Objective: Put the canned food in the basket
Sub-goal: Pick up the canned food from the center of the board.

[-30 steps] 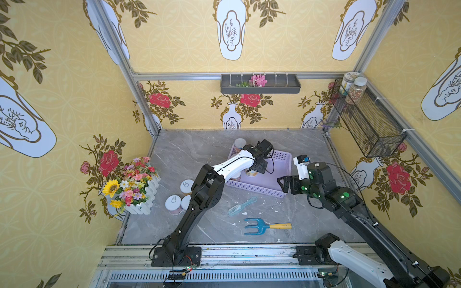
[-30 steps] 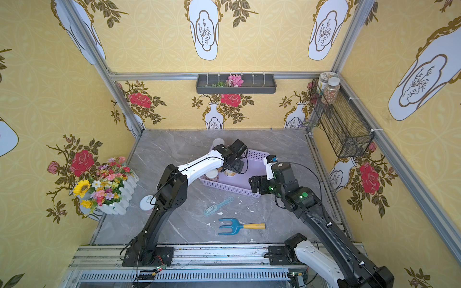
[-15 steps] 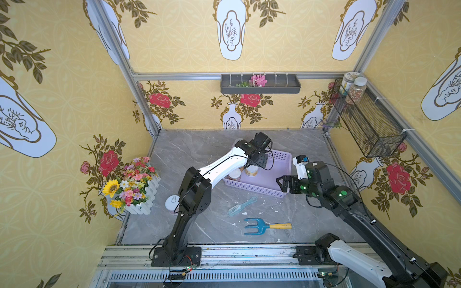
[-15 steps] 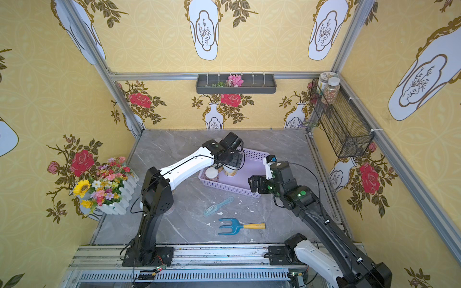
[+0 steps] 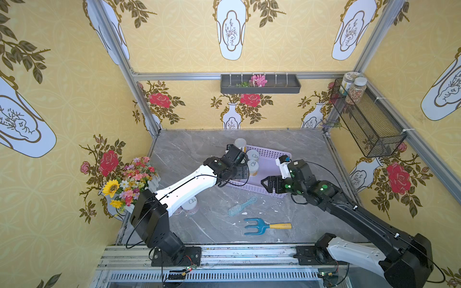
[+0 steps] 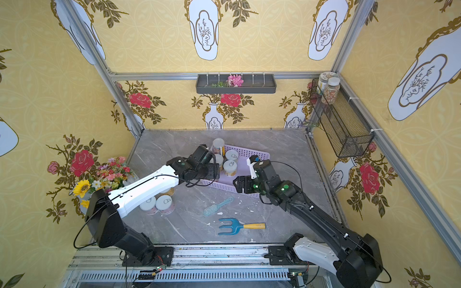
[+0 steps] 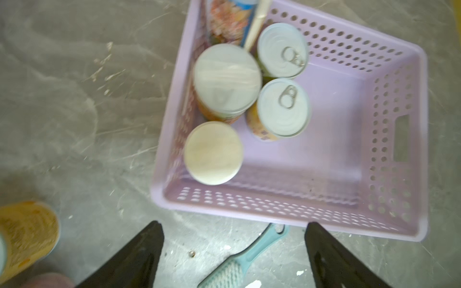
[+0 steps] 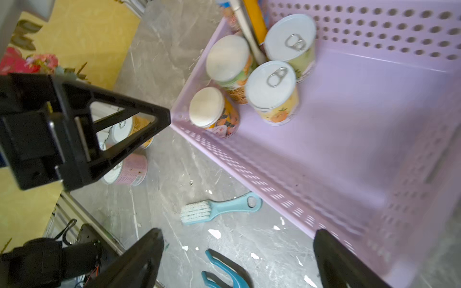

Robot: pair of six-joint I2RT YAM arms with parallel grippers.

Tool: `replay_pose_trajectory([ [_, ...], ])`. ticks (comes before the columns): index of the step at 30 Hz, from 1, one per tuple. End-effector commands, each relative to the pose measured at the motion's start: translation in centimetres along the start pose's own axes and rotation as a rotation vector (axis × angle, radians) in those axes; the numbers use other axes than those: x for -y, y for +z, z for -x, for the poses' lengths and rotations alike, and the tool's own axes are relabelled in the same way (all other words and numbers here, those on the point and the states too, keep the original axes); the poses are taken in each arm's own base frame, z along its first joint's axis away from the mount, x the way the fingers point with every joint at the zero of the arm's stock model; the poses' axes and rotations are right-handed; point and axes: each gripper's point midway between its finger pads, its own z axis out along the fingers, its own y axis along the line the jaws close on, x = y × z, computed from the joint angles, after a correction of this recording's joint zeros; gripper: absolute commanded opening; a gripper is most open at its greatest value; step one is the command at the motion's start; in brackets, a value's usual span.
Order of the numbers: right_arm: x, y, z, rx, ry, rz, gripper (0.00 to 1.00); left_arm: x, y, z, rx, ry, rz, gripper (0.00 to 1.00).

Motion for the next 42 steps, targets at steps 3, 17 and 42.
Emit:
replay_pose_trajectory([
  [3, -4.6, 2.3, 0.8, 0.047, -0.138, 0.009, 0.97, -4.1, -0.6, -0.7, 0.027, -0.179, 0.029, 0.95],
  [17, -17.6, 5.5, -2.2, 0.038, -0.346, 0.228, 0.97, -13.5, -2.2, -2.4, 0.073, -0.401, 0.164, 1.00],
  [42, -20.2, 1.4, -3.2, -0.009, -0.475, 0.405, 0.97, -22.9, 1.2, -3.9, -0.075, -0.449, 0.432, 1.00],
])
